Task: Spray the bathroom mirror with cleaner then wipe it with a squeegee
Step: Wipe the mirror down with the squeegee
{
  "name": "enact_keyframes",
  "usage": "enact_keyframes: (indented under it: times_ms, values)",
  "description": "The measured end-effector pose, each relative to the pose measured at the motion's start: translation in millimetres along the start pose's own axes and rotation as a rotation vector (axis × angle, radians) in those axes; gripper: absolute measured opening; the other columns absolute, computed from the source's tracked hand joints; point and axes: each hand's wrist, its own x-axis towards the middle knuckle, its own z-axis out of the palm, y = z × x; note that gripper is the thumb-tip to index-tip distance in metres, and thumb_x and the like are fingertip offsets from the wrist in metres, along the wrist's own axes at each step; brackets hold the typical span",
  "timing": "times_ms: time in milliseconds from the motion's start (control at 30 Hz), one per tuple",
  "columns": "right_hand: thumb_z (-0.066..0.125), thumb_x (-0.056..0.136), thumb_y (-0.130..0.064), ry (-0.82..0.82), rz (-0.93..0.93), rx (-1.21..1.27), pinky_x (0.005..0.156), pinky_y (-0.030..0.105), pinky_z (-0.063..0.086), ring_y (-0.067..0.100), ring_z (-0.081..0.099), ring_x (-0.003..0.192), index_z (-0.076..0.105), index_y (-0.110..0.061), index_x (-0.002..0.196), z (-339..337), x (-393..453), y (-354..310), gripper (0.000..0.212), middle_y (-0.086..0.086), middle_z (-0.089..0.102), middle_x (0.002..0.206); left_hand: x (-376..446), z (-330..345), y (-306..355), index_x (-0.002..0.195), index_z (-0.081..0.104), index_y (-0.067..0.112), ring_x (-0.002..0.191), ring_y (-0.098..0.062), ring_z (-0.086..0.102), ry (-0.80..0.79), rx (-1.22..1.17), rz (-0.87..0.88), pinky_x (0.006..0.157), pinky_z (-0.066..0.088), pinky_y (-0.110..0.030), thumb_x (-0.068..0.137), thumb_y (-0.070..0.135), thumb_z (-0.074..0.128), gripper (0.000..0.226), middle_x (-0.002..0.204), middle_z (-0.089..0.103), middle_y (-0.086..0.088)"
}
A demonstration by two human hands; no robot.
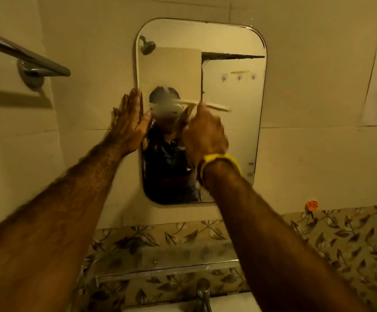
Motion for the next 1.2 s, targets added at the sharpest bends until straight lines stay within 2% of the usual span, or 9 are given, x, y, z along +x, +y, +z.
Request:
enact_keyframes:
  times_ms: [133,333,433,633,700,800,967,1100,1200]
  values:
    - [0.053,0.094,-0.022,0.041,-0.047,-0.040,0.042,0.017,0.019,0.022,0.066,0.079,0.046,-0.019,0.137,2.0,23.0,-25.2,0.043,0.003,0.068,0.092,-7.7,-1.0,-5.7,0.161,-0.005,0.023,0.152,-0.011,-0.016,0.021,-0.065,-0.024,0.118,-0.011,-0.031,0.106,0.045,0.025,0.066,0.168,-0.011,0.005]
    - [0.050,0.095,-0.019,0.004,-0.188,-0.133,0.056,0.025,0.041,0.028,0.070,0.080,0.036,-0.020,0.145,20.7,-28.7,2.7,0.052,0.008,0.070,0.097,-23.8,2.0,-12.4,0.161,-0.003,0.015,0.154,-0.016,-0.014,0.062,-0.011,-0.042,0.118,-0.009,-0.025,0.104,0.017,0.037,0.070,0.169,-0.010,-0.001]
    - [0.051,0.097,-0.018,0.002,-0.263,-0.163,0.045,0.016,0.030,0.020,0.063,0.069,0.035,-0.018,0.145,22.7,4.4,-20.9,0.051,0.002,0.062,0.081,-24.0,8.2,-7.4,0.160,0.005,0.007,0.156,-0.028,-0.005,0.156,0.092,0.000,0.124,-0.002,-0.035,0.101,0.013,0.043,0.070,0.169,-0.001,-0.012]
    - [0.056,0.095,-0.017,-0.036,-0.380,-0.191,0.043,0.025,0.043,0.016,0.058,0.057,0.025,-0.018,0.149,30.0,-2.2,-10.9,0.063,0.006,0.067,0.085,-28.9,30.2,1.1,0.161,0.008,0.015,0.156,-0.025,-0.004,0.293,0.024,-0.196,0.125,0.001,-0.040,0.099,0.015,0.036,0.068,0.169,0.002,-0.005]
    - [0.050,0.096,-0.020,-0.074,-0.369,-0.216,0.050,0.034,0.054,0.023,0.068,0.071,0.021,-0.021,0.152,30.3,-35.8,23.1,0.062,0.010,0.068,0.098,-31.4,29.2,-5.6,0.161,0.005,0.017,0.156,-0.024,-0.005,0.249,0.053,-0.190,0.127,0.001,-0.043,0.094,0.023,0.029,0.072,0.169,-0.001,-0.005]
    - [0.044,0.097,-0.019,-0.078,-0.368,-0.245,0.051,0.035,0.054,0.026,0.069,0.069,0.021,-0.022,0.153,27.6,-55.2,42.5,0.061,0.010,0.070,0.093,-30.6,28.2,-8.1,0.160,0.001,0.017,0.156,-0.025,-0.007,0.191,0.096,-0.206,0.127,0.003,-0.050,0.094,0.026,0.029,0.073,0.169,-0.005,-0.005]
    - [0.057,0.094,-0.019,0.014,-0.324,-0.180,0.043,0.020,0.034,0.018,0.053,0.057,0.029,-0.020,0.150,31.9,3.9,-11.8,0.062,0.005,0.064,0.076,-30.3,39.9,6.9,0.161,0.000,0.014,0.155,-0.032,-0.008,0.164,0.162,-0.281,0.120,0.002,-0.063,0.096,0.024,0.024,0.069,0.169,-0.007,-0.009]
    - [0.046,0.100,-0.020,-0.069,-0.310,-0.187,0.055,0.035,0.054,0.025,0.066,0.071,0.018,-0.022,0.154,26.6,-25.0,20.9,0.061,0.011,0.069,0.093,-34.1,33.9,2.9,0.161,-0.001,0.019,0.156,-0.028,-0.008,0.155,0.142,-0.257,0.123,0.004,-0.062,0.100,0.020,0.033,0.070,0.169,-0.008,-0.004]
    - [0.042,0.099,-0.016,-0.084,-0.312,-0.221,0.050,0.034,0.051,0.021,0.058,0.057,0.016,-0.022,0.155,22.4,-64.3,59.6,0.061,0.010,0.070,0.090,-37.6,25.4,-10.8,0.160,-0.010,0.025,0.155,-0.025,-0.014,0.061,0.167,-0.214,0.120,-0.002,-0.066,0.103,0.031,0.031,0.070,0.168,-0.016,0.000]
